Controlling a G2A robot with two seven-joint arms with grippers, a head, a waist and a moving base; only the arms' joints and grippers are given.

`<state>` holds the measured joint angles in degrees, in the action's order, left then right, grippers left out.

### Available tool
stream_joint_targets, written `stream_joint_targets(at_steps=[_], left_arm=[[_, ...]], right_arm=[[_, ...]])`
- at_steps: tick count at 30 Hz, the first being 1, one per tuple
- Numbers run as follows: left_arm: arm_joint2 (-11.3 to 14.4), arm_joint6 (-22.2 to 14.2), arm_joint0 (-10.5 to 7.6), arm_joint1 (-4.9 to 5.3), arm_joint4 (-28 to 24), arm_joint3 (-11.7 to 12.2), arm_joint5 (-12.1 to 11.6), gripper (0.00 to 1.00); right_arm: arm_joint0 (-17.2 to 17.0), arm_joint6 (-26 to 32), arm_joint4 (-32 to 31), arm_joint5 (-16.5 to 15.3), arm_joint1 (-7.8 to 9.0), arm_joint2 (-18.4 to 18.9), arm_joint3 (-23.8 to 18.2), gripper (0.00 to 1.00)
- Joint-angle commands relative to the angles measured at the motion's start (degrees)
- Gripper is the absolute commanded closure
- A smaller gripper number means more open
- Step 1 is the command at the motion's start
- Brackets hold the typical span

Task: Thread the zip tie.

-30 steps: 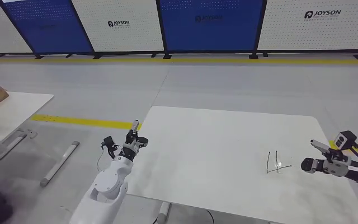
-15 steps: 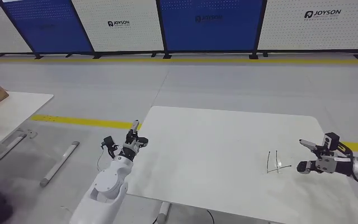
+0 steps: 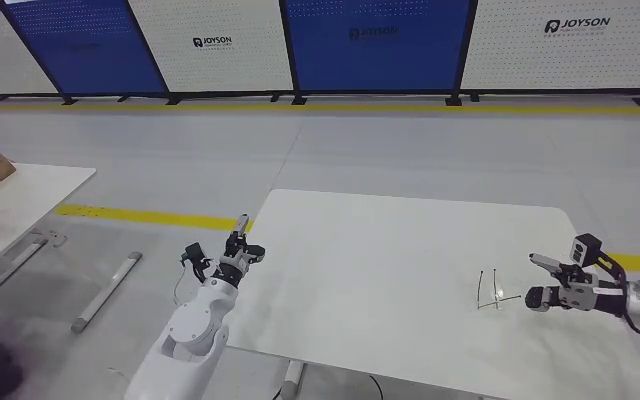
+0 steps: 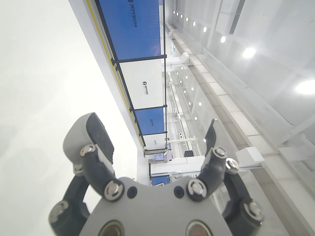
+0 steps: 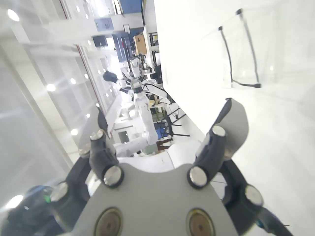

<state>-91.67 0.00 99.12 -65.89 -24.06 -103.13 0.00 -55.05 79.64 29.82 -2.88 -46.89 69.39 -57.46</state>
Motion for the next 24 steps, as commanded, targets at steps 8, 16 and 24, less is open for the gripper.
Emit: stream_joint_targets(at_steps=[8, 16, 24], left_arm=[[0.0, 0.0, 0.0, 0.0, 0.0, 0.0, 0.0, 0.0], [0.0, 0.0, 0.0, 0.0, 0.0, 0.0, 0.0, 0.0], [0.0, 0.0, 0.0, 0.0, 0.0, 0.0, 0.0, 0.0]], right_arm=[[1.83, 0.0, 0.5, -9.19, 4.13, -5.25, 0.59, 0.0], [1.83, 0.0, 0.5, -9.19, 4.13, -5.25, 0.59, 0.0], [0.86, 0.0, -0.94, -13.91, 4.47, -4.91, -1.17, 0.0]])
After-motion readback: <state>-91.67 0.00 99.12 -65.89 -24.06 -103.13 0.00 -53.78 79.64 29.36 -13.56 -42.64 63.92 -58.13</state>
